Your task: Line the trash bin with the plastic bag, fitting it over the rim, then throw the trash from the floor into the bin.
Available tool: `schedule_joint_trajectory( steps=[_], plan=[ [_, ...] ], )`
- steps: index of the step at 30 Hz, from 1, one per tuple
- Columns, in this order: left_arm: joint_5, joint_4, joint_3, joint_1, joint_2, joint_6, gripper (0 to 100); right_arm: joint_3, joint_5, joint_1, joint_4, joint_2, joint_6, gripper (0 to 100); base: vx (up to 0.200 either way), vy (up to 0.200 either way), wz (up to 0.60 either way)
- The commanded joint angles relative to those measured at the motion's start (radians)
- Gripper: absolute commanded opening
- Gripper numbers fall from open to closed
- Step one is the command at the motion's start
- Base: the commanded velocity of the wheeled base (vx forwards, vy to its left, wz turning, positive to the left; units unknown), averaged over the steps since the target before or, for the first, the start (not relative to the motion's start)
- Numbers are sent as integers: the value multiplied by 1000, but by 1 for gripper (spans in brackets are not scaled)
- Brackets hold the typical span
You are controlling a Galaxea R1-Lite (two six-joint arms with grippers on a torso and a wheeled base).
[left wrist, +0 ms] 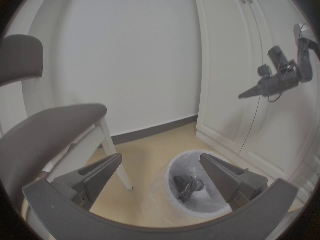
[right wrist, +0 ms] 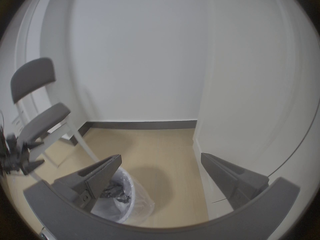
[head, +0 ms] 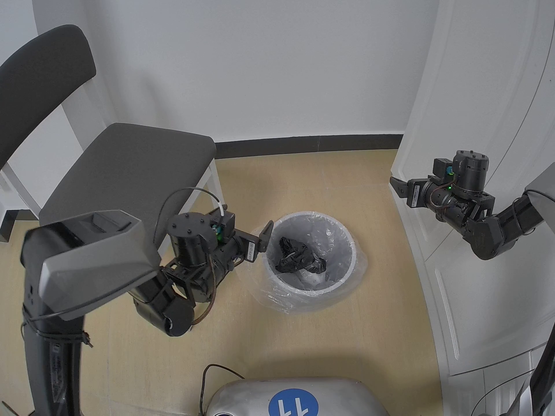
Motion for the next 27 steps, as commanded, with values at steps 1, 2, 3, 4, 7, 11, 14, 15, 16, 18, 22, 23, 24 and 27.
schedule_joint_trajectory(
  steps=[1,2,3,4,7,11,14,15,16,18,22,23,24,27],
  plan=[
    [59,45,-108,-4,175,-4,100,26,-5,-61,-83,118,51,100,0,0,0],
    [91,75,-130,-3,185,-4,100,32,-4,-68,-117,149,56,100,0,0,0],
    [102,88,-133,0,185,-4,100,37,-2,-68,-129,161,57,100,0,0,0],
    [105,96,-135,0,186,-4,100,38,-2,-70,-134,170,59,100,0,0,0],
    [114,131,-139,4,188,-2,100,27,-4,-70,-138,199,62,100,0,0,0],
    [150,177,-170,5,197,-4,100,3,-2,-78,-137,227,62,100,0,0,0],
    [173,214,-233,13,234,-4,100,-12,-2,-78,-140,278,68,100,0,0,0],
    [179,223,-243,16,241,-4,100,-16,-2,-76,-140,290,74,100,0,0,0],
    [187,233,-253,17,249,-5,100,-20,-4,-76,-143,302,80,100,0,0,0],
    [193,240,-263,19,257,-4,100,-26,-5,-76,-147,317,86,100,0,0,0],
    [200,276,-303,34,287,-5,100,-60,-5,-73,-149,382,89,100,0,0,0],
    [200,277,-311,36,292,-7,100,-63,-5,-68,-149,391,89,100,0,0,0],
    [200,277,-311,36,292,-7,100,-63,-5,-68,-149,391,89,100,0,0,0],
    [200,295,-346,45,321,-16,100,-69,4,-41,-140,437,86,100,0,0,0]
  ],
)
